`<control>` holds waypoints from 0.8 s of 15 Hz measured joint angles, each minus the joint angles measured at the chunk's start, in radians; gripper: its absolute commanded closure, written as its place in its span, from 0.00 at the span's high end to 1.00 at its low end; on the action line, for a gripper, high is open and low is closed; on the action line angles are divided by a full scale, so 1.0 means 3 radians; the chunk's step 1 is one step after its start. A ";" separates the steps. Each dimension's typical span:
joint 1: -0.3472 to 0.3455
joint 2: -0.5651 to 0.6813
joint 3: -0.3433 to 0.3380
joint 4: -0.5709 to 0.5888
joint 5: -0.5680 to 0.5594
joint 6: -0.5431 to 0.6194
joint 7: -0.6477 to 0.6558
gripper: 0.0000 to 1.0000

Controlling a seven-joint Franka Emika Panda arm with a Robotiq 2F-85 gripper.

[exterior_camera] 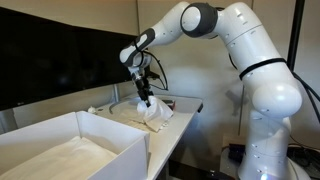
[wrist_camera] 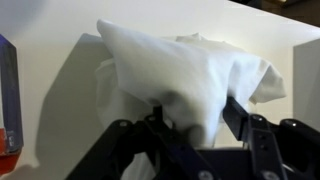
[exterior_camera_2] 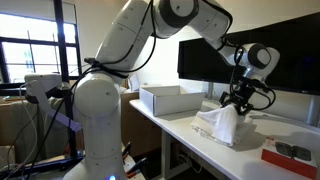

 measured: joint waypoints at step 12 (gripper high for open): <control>0.0045 0.0013 0.0236 0.0000 -0.0075 0.0168 0.0032 0.10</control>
